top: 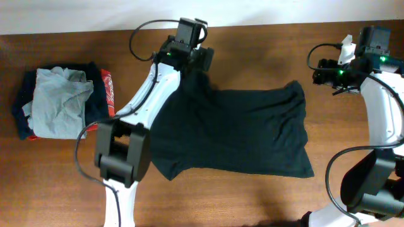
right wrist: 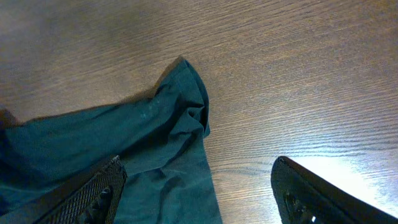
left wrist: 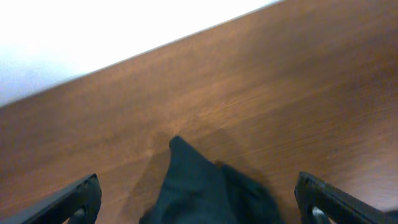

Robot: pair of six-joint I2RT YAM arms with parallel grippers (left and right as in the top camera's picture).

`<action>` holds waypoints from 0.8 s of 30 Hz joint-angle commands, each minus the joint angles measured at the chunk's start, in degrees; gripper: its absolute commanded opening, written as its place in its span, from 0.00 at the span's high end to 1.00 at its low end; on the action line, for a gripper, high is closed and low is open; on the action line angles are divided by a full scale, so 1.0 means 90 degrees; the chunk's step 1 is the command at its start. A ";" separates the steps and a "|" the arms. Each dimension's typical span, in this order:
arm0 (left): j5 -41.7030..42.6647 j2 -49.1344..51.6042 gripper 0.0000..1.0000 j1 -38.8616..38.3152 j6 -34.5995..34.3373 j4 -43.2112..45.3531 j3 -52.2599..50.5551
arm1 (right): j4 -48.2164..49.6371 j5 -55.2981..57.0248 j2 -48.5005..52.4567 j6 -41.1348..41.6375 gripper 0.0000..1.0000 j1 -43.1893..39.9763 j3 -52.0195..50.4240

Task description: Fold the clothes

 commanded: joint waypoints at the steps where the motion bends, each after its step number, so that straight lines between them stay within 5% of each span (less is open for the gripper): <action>1: 0.0386 0.0423 0.02 0.0199 0.0262 0.0330 0.0017 | -0.0017 -0.0083 0.0357 -0.0163 0.22 0.0068 0.0095; 6: 0.0546 0.0787 0.08 0.0250 0.0260 0.0600 0.0017 | -0.0032 -0.0078 0.0644 -0.0182 0.22 0.0233 0.0095; 7: 0.0549 0.0908 0.28 0.0248 0.0257 0.0644 0.0017 | -0.0012 -0.0058 0.0741 -0.0182 0.24 0.0287 0.0095; 9: 0.0653 0.1003 0.52 0.0238 0.0257 0.0648 0.0017 | 0.0019 -0.0058 0.0855 -0.0182 0.25 0.0325 0.0095; 15: 0.0709 0.1375 0.55 0.0238 0.0250 0.0612 0.0017 | 0.0129 -0.0058 0.1030 -0.0185 0.25 0.0367 0.0095; 16: 0.0702 0.1394 0.61 0.0238 0.0250 0.0617 0.0017 | 0.0163 -0.0056 0.1030 -0.0185 0.26 0.0367 0.0095; 18: 0.0432 0.1394 0.95 0.0238 0.0041 0.0612 0.0017 | 0.0272 -0.0032 0.1059 -0.0182 0.30 0.0367 0.0095; 19: 0.0010 0.1394 0.99 0.0236 -0.0243 0.0612 0.0017 | 0.0359 -0.0010 0.1134 -0.0185 0.30 0.0367 0.0095; 24: -0.0134 0.1387 0.99 0.0236 -0.0379 0.0544 0.0019 | 0.0755 0.0034 0.1513 -0.0231 0.34 0.0372 0.0092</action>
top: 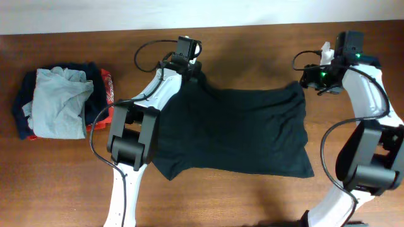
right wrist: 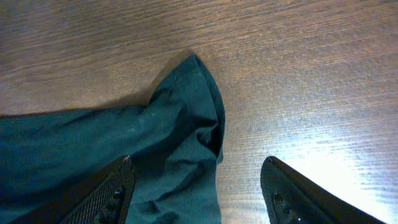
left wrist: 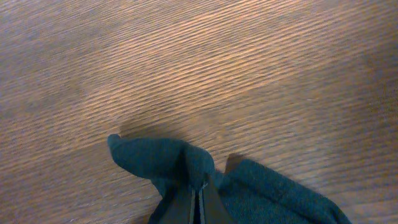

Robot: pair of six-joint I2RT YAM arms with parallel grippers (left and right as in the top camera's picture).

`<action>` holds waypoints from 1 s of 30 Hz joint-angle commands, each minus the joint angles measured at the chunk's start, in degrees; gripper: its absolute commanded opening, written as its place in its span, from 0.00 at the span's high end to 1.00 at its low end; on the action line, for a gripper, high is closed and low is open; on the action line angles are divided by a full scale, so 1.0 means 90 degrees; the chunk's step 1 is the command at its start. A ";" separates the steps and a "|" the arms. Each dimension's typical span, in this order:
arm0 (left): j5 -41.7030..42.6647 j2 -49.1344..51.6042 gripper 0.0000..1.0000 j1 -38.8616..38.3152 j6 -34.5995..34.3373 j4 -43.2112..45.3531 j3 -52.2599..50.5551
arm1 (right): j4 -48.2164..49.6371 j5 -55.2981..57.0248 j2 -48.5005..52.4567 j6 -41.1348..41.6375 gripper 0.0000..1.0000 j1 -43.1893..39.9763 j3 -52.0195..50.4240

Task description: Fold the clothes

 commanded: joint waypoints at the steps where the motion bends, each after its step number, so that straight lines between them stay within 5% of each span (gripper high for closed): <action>1: -0.0262 0.0056 0.99 -0.0002 -0.0209 -0.0027 0.0027 | 0.0284 0.0032 0.0391 -0.0053 0.36 0.0063 0.0092; 16: -0.0185 0.0056 1.00 -0.0044 -0.0471 -0.0034 0.0027 | 0.0925 0.0078 0.1231 -0.0427 0.41 0.0340 0.0090; 27: -0.0189 0.0056 1.00 -0.0044 -0.0469 -0.0056 0.0027 | 0.0763 0.0379 0.1280 -0.0257 0.96 0.0340 0.0097; 30: -0.0192 0.0053 0.99 -0.0041 -0.0469 -0.0056 0.0041 | 0.0801 0.0376 0.1280 -0.0260 0.96 0.0340 0.0155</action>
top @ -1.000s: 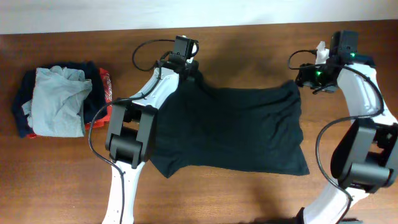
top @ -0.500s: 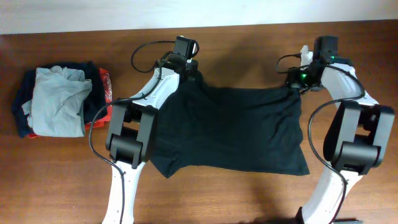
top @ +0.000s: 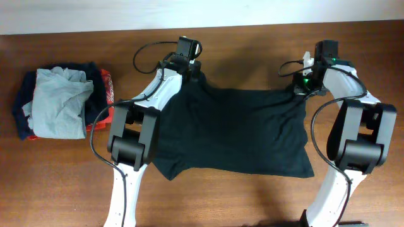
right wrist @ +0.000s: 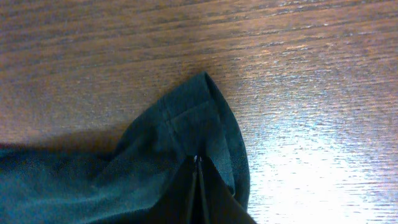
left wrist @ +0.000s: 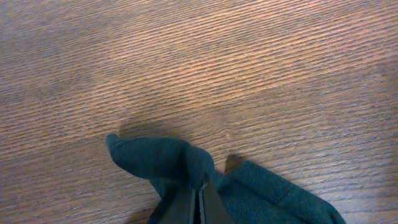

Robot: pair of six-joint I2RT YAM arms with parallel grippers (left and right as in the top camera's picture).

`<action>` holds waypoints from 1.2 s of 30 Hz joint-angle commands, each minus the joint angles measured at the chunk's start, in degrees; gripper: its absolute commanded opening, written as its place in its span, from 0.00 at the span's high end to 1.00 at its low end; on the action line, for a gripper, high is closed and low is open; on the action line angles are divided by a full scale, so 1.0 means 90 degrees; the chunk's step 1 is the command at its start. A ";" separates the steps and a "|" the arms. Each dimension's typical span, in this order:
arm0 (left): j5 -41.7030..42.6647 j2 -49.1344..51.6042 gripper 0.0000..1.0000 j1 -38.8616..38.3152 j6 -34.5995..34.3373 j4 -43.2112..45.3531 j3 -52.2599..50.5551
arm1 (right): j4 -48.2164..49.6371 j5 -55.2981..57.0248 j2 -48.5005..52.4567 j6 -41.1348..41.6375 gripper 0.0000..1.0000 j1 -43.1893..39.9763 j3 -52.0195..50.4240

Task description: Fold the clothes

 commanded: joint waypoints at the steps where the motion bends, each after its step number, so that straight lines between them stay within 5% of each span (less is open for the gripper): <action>1: -0.0041 0.0053 0.99 -0.0022 -0.0066 -0.0012 0.0058 | 0.0039 0.0058 0.0070 0.0027 0.96 0.0036 0.0192; 21: -0.0515 -0.0078 1.00 0.0007 -0.0061 -0.0270 0.1401 | -0.0192 0.0032 0.0073 0.0027 0.96 0.0036 0.1183; 23: -0.0515 -0.0078 1.00 0.0007 -0.0063 -0.0267 0.1401 | -0.0318 0.0007 0.0146 0.0027 0.72 0.0036 0.1173; 25: -0.0515 -0.0078 0.99 0.0007 -0.0063 -0.0270 0.1401 | -0.0454 0.0007 0.0289 0.0027 0.59 0.0036 0.1173; 36: -0.0510 -0.0078 0.99 0.0007 -0.0063 -0.0454 0.1401 | -0.0294 0.0012 0.0848 0.0022 0.57 0.0041 0.1173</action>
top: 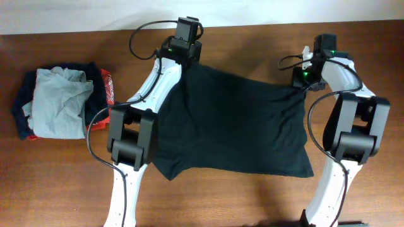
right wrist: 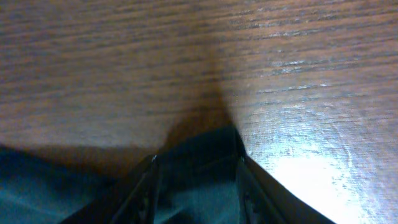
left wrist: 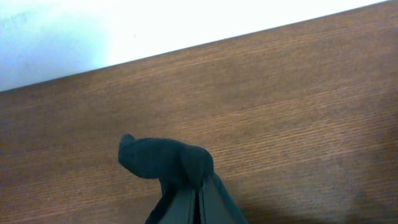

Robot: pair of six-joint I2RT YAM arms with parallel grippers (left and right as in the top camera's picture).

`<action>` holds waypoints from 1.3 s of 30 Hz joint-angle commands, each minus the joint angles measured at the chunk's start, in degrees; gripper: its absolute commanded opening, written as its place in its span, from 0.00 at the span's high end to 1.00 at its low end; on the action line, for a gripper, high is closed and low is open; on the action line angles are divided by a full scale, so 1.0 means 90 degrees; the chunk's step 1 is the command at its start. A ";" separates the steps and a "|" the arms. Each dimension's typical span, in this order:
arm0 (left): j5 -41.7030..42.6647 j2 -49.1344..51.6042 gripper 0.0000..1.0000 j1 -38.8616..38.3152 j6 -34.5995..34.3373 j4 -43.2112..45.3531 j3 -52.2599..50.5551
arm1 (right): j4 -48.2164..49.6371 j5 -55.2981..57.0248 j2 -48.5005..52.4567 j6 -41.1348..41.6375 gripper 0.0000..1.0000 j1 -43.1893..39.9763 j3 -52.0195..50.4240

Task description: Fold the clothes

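A dark teal shirt (top: 233, 126) lies spread across the middle of the wooden table. My left gripper (top: 184, 55) is shut on its far left corner (left wrist: 161, 158) and holds it lifted off the wood, the fingertips (left wrist: 199, 193) pressed together under the bunched cloth. My right gripper (top: 307, 79) is at the far right corner. Its fingers (right wrist: 148, 180) stand apart, low over the table, with the corner's edge (right wrist: 199, 146) lying between them.
A pile of folded clothes (top: 60, 101), grey on top of navy and red, sits at the table's left. The table's far edge (top: 265, 25) and a white wall run just behind both grippers. Both arms' cables loop near that edge.
My left gripper has risen with the far left corner, so the wall shows in its view. My right gripper's fingers, shut on the far right corner before, now stand apart around it.
Both grippers hung open over the shirt's two far corners. The left one then shut on its corner while the right stayed open and came lower. Then both were shut on their corners. Now the left holds its corner lifted and the right has opened.
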 commanded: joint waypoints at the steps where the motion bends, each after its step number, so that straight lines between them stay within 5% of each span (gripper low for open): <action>1: -0.0107 -0.0078 0.99 0.0007 -0.0061 -0.0058 0.0136 | 0.0129 0.0017 0.0083 0.0024 0.56 0.0039 0.0078; 5: -0.0107 -0.0078 0.99 0.0007 -0.0058 -0.0058 0.0136 | 0.0165 0.0058 0.0187 0.0024 0.62 0.0039 0.0078; 9: -0.0109 -0.0078 0.99 0.0007 -0.0058 -0.0058 0.0136 | 0.0143 0.0056 0.0415 0.0027 0.96 0.0039 0.0078; 28: -0.0942 -0.0075 0.99 0.0061 -0.0061 0.0986 0.0136 | 0.1583 0.0627 0.0437 0.0005 0.96 0.0005 0.0721; 30: -0.0945 -0.0075 0.87 0.0075 -0.0061 0.1022 0.0136 | 0.1702 0.0641 0.0437 0.0034 0.96 -0.0032 0.0724; 31: -0.0945 -0.0075 0.67 0.0080 -0.0058 0.1003 0.0136 | 0.1722 0.0639 0.0437 0.0032 0.74 -0.0053 0.0741; 32: -0.0945 -0.0075 0.45 0.0087 -0.0058 0.0967 0.0134 | 0.1707 0.0641 0.0437 0.0034 0.12 -0.0068 0.0772; 33: -0.0950 -0.0075 0.13 0.0112 -0.0056 0.0889 0.0136 | 0.1588 0.0641 0.0435 0.0117 0.01 -0.0097 0.0874; 34: -0.0950 -0.0075 0.01 0.0129 -0.0056 0.0845 0.0136 | 0.1467 0.0636 0.0435 0.0158 0.01 -0.0121 0.0969; 39: -0.0937 -0.0109 0.01 0.0318 -0.0058 0.0289 0.0160 | 0.0243 0.0634 0.0425 0.0226 0.01 -0.0267 0.2079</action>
